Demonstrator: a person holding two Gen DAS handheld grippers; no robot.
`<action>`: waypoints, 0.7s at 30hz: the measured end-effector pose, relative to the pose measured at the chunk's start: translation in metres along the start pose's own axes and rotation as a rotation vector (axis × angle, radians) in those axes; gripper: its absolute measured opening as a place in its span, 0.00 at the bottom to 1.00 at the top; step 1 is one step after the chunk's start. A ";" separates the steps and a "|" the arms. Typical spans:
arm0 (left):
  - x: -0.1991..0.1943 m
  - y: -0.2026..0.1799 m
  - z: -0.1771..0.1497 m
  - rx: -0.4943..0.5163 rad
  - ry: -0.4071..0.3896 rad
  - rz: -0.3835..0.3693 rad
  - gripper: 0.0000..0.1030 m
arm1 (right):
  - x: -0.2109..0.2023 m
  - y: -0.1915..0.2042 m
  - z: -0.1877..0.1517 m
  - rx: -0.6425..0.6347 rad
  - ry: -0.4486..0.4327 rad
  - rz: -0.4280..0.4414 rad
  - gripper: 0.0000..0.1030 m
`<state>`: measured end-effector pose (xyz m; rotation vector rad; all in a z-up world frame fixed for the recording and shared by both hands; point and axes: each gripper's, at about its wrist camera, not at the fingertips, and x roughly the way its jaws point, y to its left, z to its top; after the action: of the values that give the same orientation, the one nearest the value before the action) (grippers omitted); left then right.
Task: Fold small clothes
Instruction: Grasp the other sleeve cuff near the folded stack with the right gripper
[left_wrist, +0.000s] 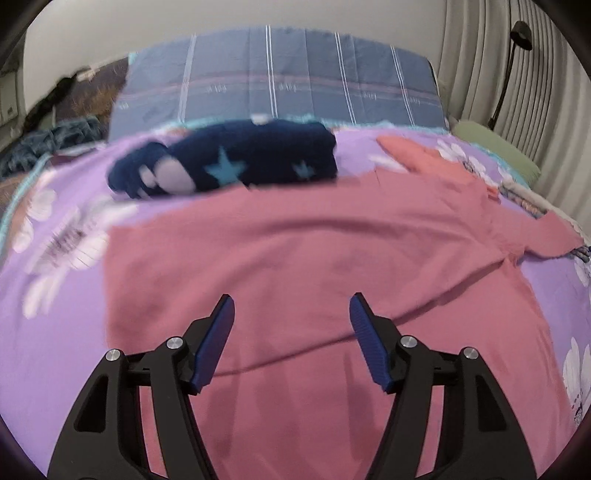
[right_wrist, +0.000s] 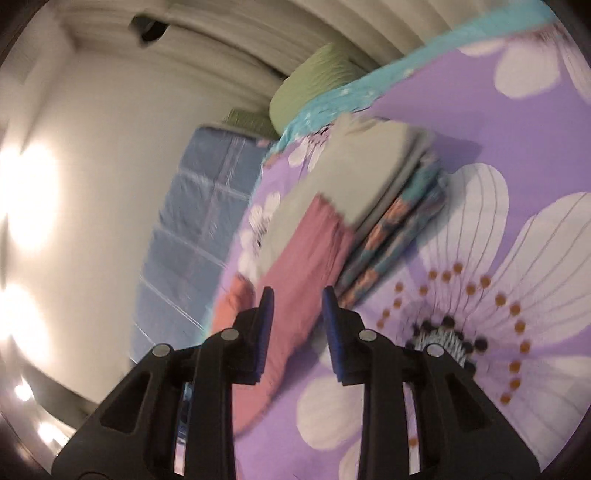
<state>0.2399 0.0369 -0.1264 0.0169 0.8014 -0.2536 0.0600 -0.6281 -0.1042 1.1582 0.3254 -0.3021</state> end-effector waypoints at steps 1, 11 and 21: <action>0.009 0.000 -0.004 -0.012 0.028 -0.008 0.64 | 0.003 -0.003 0.004 0.011 0.003 -0.015 0.28; 0.023 -0.012 -0.010 0.035 0.062 0.029 0.71 | 0.030 0.001 0.003 -0.005 0.010 -0.123 0.26; 0.021 -0.009 -0.013 0.022 0.057 0.015 0.71 | 0.016 0.050 -0.016 -0.136 -0.040 -0.115 0.03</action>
<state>0.2427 0.0253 -0.1496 0.0506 0.8553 -0.2489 0.0935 -0.5957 -0.0743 1.0002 0.3728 -0.3971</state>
